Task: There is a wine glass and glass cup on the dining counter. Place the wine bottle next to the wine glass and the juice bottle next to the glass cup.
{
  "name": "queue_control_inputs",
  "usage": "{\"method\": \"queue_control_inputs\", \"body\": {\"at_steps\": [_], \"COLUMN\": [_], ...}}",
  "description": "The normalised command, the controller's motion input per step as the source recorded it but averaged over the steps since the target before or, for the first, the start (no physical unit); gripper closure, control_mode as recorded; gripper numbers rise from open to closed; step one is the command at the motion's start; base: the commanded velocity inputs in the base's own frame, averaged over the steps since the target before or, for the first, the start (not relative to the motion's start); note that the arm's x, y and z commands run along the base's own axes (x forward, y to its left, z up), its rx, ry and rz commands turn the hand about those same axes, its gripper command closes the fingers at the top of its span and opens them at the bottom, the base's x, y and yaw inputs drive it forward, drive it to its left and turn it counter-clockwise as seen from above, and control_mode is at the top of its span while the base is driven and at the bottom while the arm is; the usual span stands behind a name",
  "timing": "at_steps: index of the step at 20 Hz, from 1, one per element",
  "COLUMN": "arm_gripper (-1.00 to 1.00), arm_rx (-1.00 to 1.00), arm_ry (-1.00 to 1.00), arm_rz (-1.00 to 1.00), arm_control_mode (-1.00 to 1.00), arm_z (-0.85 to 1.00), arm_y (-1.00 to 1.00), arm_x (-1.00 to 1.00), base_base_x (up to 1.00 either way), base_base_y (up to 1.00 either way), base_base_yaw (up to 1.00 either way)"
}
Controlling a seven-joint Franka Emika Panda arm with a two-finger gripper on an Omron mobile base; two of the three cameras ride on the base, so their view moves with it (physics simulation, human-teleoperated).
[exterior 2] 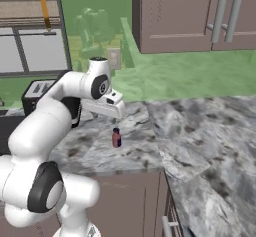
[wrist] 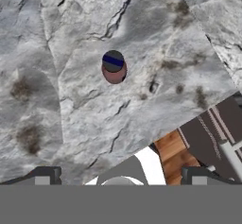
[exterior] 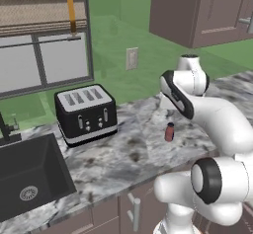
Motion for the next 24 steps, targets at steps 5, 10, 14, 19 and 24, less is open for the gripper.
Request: {"method": "queue_control_inputs", "body": {"at_steps": [5, 10, 14, 19, 24], "arm_gripper": [-1.00, -1.00, -1.00, -1.00, -1.00], "arm_rx": [0.00, 0.01, 0.00, 0.00, 0.00], "arm_ry": [0.00, 0.00, 0.00, 0.00, 0.00], "arm_rz": [0.00, 0.00, 0.02, 0.00, 0.00], "arm_control_mode": [-1.00, -1.00, -1.00, -1.00, -1.00], "arm_z": [-0.23, -0.25, -0.26, -0.22, -0.19], "arm_y": [-0.03, -0.09, -0.10, -0.05, -0.01], "arm_x": [0.26, 0.18, 0.12, 0.15, 0.19], "base_base_x": [0.00, 0.00, 0.00, 0.00, 0.00], "base_base_y": [0.00, 0.00, 0.00, 0.00, 0.00], "base_base_yaw": [0.00, 0.00, 0.00, 0.00, 0.00]}}
